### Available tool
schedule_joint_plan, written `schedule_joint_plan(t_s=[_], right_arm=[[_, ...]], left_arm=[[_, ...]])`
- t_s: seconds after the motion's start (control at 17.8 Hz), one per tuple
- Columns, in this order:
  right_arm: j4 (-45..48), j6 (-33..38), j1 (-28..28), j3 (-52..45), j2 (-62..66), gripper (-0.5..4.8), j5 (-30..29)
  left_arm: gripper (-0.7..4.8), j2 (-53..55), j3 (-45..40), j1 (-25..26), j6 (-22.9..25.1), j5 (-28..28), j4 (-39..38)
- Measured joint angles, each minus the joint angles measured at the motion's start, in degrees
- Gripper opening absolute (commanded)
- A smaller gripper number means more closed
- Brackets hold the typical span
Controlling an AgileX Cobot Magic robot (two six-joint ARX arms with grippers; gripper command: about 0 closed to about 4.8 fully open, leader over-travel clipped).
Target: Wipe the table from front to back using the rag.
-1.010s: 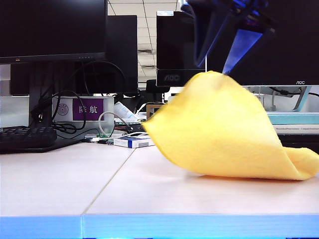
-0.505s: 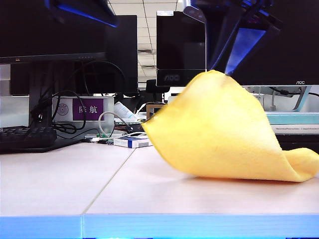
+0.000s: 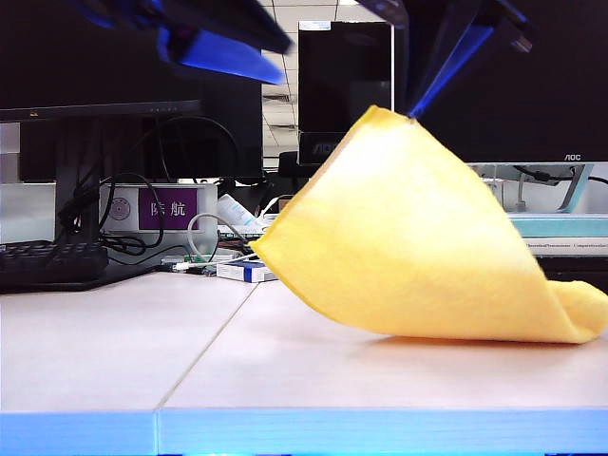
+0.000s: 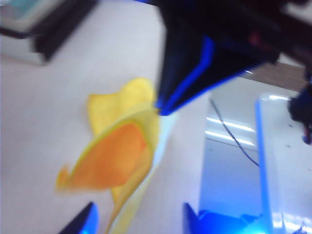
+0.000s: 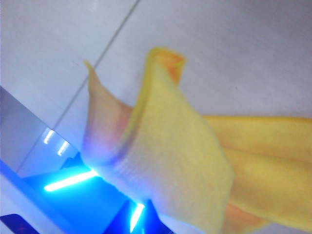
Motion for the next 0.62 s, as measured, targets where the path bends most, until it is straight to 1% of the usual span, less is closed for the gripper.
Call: schedule_joint_plan(t_s=[0.11, 0.5, 0.56, 0.62], right_arm=[[0.3, 0.0, -0.4, 0.1, -0.5, 0.45, -1.4], [0.9, 0.0, -0.5, 0.3, -0.6, 0.45, -2.5], [0.9, 0.0, -0.5, 0.3, -0.6, 0.34, -2.4], [1.1, 0.0, -0.5, 0.3, -0.6, -0.04, -1.0]], left_arm=[[2.36, 1.4, 0.0, -0.8, 0.5, 0.0, 1.2], [2.33, 6.3, 0.0, -4.5, 0.5, 0.0, 7.8], [1.4, 7.2, 0.0, -5.0, 0.5, -0.1, 9.2], [-0.08, 7.3, 0.0, -5.1, 0.5, -0.9, 9.5]])
